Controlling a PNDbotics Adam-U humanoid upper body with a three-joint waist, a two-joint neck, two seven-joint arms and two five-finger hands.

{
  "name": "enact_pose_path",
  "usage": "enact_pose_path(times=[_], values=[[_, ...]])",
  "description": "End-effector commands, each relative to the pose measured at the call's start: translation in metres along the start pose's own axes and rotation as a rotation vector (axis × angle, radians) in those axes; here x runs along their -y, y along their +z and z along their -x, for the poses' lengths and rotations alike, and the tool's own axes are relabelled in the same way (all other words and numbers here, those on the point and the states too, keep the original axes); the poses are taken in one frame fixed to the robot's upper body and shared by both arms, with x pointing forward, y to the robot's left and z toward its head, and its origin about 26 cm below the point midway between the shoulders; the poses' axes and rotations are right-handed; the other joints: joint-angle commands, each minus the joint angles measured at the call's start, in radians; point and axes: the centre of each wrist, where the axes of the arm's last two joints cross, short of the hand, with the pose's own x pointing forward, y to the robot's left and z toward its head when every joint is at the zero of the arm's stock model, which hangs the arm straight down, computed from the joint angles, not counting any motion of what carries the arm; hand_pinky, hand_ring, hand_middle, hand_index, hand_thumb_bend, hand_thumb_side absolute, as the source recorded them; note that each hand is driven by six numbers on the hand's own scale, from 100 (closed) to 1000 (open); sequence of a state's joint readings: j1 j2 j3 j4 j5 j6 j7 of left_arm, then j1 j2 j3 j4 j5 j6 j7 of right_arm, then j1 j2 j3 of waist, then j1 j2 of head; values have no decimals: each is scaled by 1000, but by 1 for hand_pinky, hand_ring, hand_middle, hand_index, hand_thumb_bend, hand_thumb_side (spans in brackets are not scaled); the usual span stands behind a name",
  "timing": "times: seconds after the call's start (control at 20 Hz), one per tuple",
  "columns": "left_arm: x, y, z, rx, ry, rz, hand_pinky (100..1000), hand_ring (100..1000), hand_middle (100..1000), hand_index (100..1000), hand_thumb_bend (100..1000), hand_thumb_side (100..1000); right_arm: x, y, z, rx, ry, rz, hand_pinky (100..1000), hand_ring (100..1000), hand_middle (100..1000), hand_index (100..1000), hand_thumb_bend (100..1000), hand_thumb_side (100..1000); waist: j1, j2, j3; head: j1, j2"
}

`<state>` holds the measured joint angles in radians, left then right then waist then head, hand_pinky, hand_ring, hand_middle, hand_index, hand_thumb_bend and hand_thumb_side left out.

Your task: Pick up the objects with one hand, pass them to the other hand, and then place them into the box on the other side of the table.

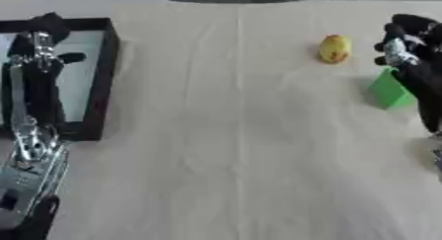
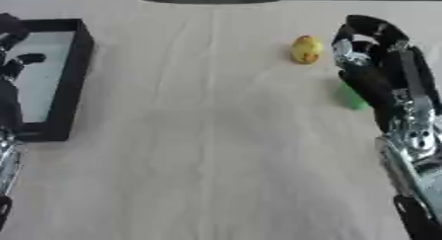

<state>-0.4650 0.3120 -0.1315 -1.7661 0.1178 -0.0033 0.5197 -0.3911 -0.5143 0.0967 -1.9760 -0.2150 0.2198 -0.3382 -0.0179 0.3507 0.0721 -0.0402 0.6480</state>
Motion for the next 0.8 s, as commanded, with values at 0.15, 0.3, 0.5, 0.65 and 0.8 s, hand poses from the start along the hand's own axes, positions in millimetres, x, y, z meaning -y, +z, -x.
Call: enact_pose_path(times=[0.15,0.3,0.5,0.65,0.8], values=[[-9,-4,-3,21,-31,-4,613,805,758,774,100,731,28,-5,-16,12,150,-117,660,702,760,786,124,290,-5,-31,-10,-15,-4],[-11,-4,-2,17,-42,-4,613,805,758,774,100,732,44,-5,-20,-22,267,-217,683,723,780,800,155,290,-10,-32,-15,-9,-4],[-14,-3,-1,14,-50,-5,613,805,758,774,100,732,62,-4,-25,-81,416,-346,715,751,819,836,225,260,-18,-34,-19,-5,-3],[-15,-3,-1,13,-51,-4,613,806,758,774,100,732,72,-5,-30,-101,508,-433,740,778,835,848,258,233,-21,-34,-19,-5,-5],[-16,-3,0,10,-55,-2,613,806,758,774,100,733,84,-11,-38,-110,601,-525,774,804,845,853,299,191,-24,-34,-19,-4,-6]])
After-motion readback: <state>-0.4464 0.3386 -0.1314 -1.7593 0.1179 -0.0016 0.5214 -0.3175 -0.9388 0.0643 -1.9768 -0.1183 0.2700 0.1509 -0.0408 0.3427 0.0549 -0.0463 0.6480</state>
